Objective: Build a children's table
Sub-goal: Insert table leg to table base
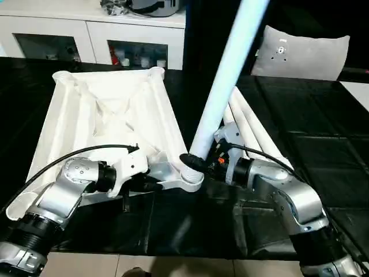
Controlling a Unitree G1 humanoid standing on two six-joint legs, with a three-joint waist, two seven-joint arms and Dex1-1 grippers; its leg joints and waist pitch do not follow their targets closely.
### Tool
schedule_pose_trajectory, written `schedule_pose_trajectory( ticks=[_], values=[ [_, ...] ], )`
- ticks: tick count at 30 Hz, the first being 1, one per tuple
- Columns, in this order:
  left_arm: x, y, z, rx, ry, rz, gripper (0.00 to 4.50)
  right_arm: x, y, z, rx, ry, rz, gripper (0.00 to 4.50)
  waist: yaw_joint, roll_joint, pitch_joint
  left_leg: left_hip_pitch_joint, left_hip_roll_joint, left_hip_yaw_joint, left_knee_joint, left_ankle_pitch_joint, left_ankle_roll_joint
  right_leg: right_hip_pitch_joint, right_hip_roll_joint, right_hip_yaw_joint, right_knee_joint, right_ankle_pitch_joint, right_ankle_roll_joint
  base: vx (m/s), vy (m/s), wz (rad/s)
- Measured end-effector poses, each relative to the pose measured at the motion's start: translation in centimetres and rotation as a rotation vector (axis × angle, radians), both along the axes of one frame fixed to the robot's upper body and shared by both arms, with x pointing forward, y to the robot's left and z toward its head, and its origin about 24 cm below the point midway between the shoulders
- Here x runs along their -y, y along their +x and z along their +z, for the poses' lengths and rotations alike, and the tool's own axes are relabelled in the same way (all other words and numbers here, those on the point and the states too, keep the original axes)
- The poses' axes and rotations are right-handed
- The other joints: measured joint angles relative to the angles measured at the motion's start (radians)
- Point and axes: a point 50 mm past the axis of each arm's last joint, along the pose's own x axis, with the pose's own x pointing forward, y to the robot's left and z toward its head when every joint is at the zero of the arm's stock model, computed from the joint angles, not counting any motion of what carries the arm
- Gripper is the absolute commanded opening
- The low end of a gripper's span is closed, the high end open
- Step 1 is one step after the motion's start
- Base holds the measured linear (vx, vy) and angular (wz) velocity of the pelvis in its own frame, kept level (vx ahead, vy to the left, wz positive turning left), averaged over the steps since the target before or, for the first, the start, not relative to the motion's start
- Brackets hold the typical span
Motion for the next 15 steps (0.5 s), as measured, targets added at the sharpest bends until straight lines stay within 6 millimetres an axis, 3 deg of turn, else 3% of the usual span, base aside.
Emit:
schedule_pose_trajectory(
  ticks=[15],
  values=[
    [0.18,-0.01,0.11,-0.006,0.004,-0.028,0.0,-0.17,0.69,-0.55,-0.042,-0.05,0.039,1.93,0.003,-0.004,-0.001,-0.001,0.0,0.0,0.0,0.0,0.0,0.0,0.0,0.0,-0.001,-0.001,0.0,0.0,0.0,0.0]
  ],
)
